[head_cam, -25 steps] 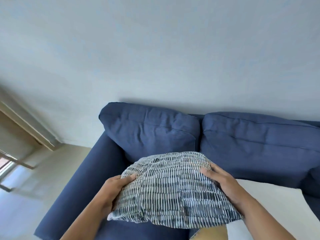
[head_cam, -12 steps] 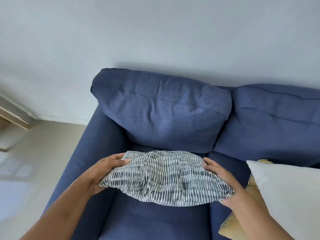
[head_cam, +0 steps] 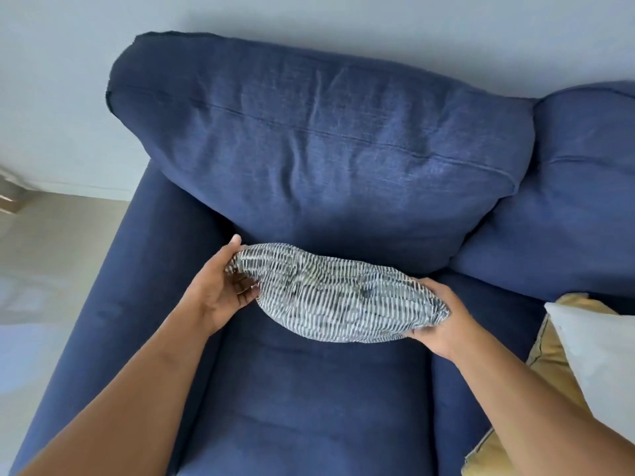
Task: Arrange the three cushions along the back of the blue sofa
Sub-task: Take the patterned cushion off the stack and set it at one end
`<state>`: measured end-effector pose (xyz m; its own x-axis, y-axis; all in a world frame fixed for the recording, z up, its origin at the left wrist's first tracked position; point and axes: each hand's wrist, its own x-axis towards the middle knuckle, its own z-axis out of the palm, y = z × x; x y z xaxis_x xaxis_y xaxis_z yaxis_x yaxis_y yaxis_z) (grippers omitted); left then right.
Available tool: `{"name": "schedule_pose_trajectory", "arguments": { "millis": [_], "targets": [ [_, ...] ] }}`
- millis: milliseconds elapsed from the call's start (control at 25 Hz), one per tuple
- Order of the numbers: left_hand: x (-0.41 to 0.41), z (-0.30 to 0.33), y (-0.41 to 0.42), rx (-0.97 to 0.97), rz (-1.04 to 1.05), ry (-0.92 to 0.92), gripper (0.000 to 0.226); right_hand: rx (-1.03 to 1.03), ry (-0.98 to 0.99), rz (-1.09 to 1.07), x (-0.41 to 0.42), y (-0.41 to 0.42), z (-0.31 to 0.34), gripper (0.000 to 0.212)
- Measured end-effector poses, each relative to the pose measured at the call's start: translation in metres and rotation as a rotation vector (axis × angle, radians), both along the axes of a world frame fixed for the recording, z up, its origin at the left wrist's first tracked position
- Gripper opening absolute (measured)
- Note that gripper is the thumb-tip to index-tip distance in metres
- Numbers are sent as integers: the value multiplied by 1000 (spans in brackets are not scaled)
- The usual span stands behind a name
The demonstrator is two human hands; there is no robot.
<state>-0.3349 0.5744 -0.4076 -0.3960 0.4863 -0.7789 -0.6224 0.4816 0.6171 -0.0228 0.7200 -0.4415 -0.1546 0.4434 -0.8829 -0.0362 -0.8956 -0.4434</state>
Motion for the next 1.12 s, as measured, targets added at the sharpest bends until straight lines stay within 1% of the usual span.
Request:
{"name": "schedule_pose_trajectory", "arguments": {
  "millis": [80,120,160,240,320,480,520,600,640,800,880,1120],
  "targets": [
    [-1,-1,6,72,-55,90,54,18,50,-146,-2,11,-7,26],
    [-1,-3,11,56,-122,159,61,22,70,-191,-5,16,-11,28],
    [-3,-6,17,18,-186,235,68,26,83,-212,-8,20,-14,26],
    [-4,-15,29,-72,-246,350,78,18,74,-235,-16,24,-17,15],
    [-3,-25,38,-104,-269,376,76,35,38,-203,-23,26,-17,12],
    [15,-33,36,-106,-332,377,82,142,-64,-5,-32,19,-7,10],
    [23,-30,32,-119,-333,399,79,174,-86,32,-30,16,-3,16],
    [45,-18,21,-139,-341,436,72,229,-127,86,-22,7,10,41],
    [57,-11,13,-146,-356,455,70,272,-164,137,-18,1,18,48],
    [102,21,-12,-169,-444,598,63,512,-341,393,8,-26,52,56],
    [122,41,-22,-164,-459,660,61,598,-413,484,24,-39,73,59],
    [167,89,-40,-77,-515,718,57,691,-528,465,86,-78,130,60]
  ]
}}
